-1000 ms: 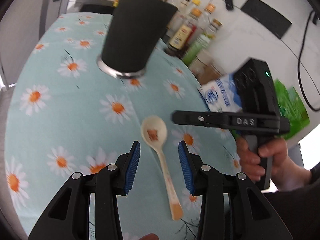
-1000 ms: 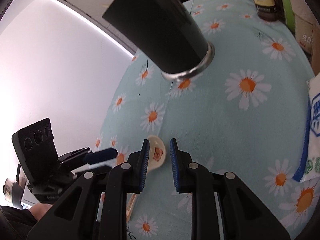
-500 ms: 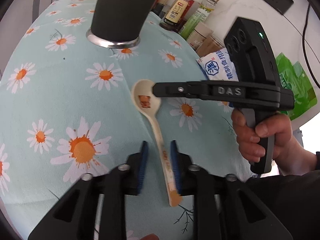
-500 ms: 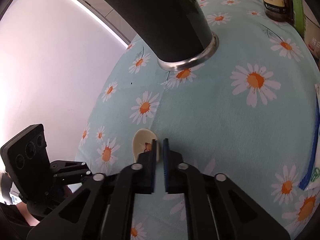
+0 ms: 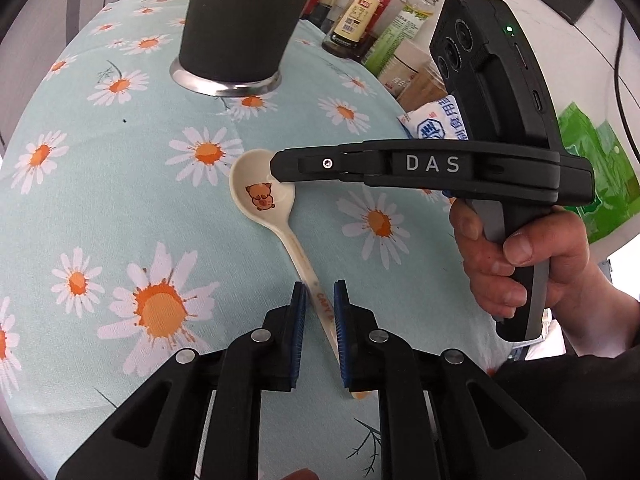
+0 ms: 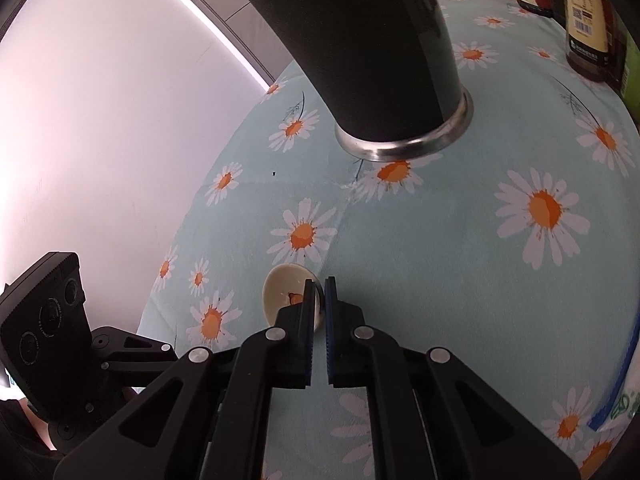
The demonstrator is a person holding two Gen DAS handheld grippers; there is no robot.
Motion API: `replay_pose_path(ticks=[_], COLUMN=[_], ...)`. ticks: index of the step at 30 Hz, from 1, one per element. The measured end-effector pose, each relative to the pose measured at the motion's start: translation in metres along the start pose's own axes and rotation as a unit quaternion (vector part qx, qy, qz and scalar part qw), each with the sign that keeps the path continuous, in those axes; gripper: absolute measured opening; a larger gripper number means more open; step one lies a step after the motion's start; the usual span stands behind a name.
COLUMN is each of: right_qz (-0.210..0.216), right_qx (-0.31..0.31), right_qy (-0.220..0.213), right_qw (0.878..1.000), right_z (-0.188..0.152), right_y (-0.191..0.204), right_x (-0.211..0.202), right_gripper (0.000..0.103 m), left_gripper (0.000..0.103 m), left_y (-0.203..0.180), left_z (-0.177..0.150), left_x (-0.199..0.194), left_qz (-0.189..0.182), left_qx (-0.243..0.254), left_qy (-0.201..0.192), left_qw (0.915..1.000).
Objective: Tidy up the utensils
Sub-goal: 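Close the left tool on the bear-print spoon handle while the right tool holds its bowl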
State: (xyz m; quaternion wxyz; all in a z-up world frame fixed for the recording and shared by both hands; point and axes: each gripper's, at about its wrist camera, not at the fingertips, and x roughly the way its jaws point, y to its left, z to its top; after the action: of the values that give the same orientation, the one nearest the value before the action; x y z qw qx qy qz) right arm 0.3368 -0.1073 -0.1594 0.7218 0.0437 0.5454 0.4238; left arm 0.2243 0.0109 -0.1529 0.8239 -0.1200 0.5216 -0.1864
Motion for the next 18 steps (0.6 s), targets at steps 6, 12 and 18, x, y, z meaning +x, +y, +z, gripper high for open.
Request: replay_pose_path(ticks=[6, 12, 18], right_qz=[0.017, 0.052, 0.052], right_qx=[0.014, 0.03, -0.009], right_qy=[0.009, 0.024, 0.031], right_qw=[1.0, 0.998, 0.998], right_z=[0.001, 0.003, 0.005], right_y=[-0.004, -0.011, 0.0], right_x=[0.004, 0.008, 0.013], right_gripper=[0.018, 0.018, 0.018], left_gripper=[0.024, 0.03, 0.029], left_y=[0.016, 0.027, 0.025], left_z=[-0.001, -0.003, 0.0], left_x=[-0.006, -0.01, -0.004], left_qz=[-0.019, -0.054, -0.081], left_qx=[-0.042, -0.07, -0.084], left_qy=[0.0, 0.007, 0.022], left_qw=[0.9989, 0.9961, 0.993])
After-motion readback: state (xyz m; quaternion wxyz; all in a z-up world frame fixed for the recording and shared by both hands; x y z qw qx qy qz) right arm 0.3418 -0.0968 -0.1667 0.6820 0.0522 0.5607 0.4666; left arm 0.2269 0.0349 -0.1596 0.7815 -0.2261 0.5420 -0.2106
